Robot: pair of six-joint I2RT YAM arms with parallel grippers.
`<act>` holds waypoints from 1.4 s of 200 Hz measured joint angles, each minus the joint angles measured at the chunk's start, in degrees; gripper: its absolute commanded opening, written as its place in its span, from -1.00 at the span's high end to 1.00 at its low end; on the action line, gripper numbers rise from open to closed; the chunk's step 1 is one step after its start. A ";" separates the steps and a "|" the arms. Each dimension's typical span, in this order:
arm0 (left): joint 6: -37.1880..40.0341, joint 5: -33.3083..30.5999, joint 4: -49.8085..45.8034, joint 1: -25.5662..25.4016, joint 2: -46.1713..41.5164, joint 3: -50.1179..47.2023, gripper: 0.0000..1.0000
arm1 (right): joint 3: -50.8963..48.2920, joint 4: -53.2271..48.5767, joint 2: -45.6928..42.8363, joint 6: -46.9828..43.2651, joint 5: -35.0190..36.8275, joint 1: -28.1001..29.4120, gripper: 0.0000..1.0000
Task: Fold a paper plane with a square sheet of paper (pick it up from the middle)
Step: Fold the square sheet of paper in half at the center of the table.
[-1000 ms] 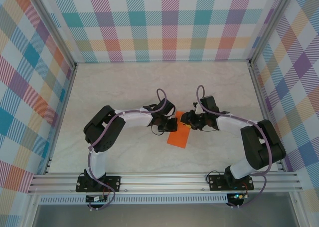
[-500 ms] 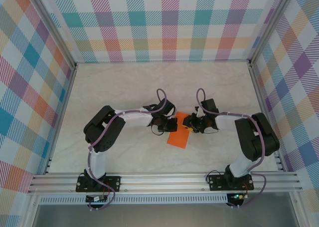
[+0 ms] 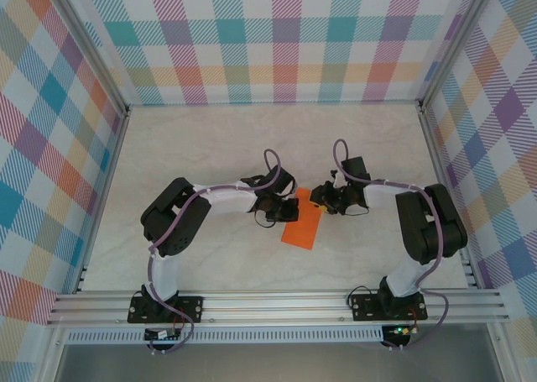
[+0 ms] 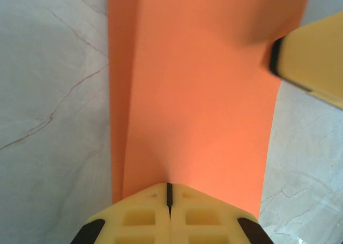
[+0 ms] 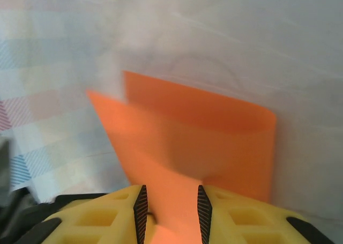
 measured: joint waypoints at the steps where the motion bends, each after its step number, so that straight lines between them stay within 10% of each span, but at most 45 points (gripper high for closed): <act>1: 0.00 0.00 0.00 0.00 0.00 0.00 1.00 | -0.11 0.11 0.22 0.04 -0.02 -0.02 0.34; 280: 0.22 -0.15 -0.63 -0.09 0.00 0.13 1.00 | 11.04 -7.15 5.01 -1.01 0.02 -3.30 0.34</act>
